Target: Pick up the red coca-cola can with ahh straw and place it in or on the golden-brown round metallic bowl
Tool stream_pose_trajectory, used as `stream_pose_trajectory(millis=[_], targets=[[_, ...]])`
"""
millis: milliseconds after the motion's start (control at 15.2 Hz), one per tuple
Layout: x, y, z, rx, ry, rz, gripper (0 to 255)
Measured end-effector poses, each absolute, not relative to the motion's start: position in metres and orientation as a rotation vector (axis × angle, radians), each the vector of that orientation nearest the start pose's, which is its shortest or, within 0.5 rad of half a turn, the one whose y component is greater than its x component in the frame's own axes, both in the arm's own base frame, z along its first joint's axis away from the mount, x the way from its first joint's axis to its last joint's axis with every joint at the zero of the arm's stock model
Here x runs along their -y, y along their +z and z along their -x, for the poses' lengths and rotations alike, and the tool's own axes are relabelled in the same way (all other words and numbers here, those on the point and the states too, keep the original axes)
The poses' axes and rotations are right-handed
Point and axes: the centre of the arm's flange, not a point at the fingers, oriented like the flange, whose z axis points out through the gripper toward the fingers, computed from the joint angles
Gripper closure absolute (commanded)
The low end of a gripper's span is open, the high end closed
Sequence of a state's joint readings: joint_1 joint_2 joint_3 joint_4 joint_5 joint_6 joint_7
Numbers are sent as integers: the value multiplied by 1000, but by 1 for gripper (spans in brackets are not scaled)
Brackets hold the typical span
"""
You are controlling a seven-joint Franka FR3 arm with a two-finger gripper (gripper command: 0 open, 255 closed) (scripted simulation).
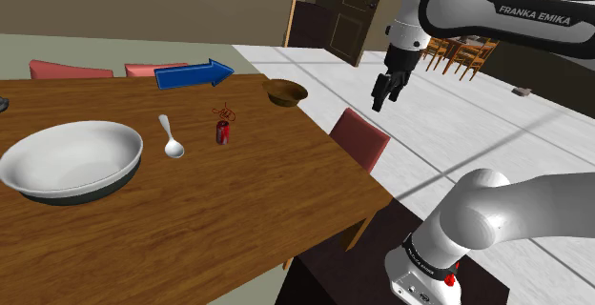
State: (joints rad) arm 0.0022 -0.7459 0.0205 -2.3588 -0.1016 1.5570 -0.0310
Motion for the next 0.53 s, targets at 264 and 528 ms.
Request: stream_pose_trajectory(millis=[264,528], targets=[[-13,571,-333,142,78,3242,0],[-46,562,-365,254,51,3215,0]])
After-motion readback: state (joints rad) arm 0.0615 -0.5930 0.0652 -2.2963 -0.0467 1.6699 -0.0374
